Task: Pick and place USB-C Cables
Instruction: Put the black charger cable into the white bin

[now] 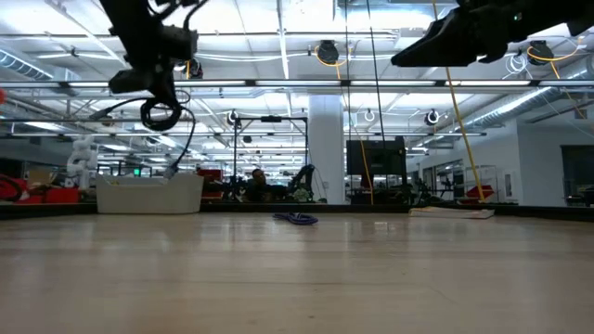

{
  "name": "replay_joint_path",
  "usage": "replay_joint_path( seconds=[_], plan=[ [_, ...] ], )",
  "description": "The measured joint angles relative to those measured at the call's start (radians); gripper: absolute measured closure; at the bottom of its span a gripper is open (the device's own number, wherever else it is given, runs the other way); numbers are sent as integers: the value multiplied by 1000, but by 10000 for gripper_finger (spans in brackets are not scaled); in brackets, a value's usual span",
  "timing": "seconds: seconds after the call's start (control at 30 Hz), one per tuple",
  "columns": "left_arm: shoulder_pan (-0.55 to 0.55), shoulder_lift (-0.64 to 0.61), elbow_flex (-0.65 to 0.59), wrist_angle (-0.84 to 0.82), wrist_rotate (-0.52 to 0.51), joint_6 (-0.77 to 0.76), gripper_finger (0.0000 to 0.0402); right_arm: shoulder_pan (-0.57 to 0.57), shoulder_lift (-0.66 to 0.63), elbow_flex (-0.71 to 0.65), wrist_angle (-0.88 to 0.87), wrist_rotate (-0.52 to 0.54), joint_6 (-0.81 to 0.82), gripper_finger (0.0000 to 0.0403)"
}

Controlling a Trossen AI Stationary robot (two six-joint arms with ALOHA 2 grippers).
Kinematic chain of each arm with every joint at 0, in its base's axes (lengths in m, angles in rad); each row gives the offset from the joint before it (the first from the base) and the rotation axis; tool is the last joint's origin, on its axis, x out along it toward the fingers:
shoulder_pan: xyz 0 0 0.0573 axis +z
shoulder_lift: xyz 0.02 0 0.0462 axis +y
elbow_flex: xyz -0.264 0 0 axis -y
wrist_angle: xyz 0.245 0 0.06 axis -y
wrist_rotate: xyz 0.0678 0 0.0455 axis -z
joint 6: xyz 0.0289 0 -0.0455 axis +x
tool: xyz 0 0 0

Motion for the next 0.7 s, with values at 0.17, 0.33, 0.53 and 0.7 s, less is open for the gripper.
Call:
replay_joint_path(
  seconds=[0.17, 0.33, 0.53, 0.7],
  plan=[
    [125, 0, 0, 32, -67, 221, 360, -19, 0, 0, 1, 0, -26, 195],
    [241, 0, 0, 90, -82, 407, 360, -42, 0, 0, 2, 0, -41, 195],
    [370, 0, 0, 187, -79, 631, 360, -60, 0, 0, 2, 0, -51, 195],
    [456, 3, 0, 312, -1, 847, 360, -60, 0, 0, 2, 0, -52, 195]
  ],
)
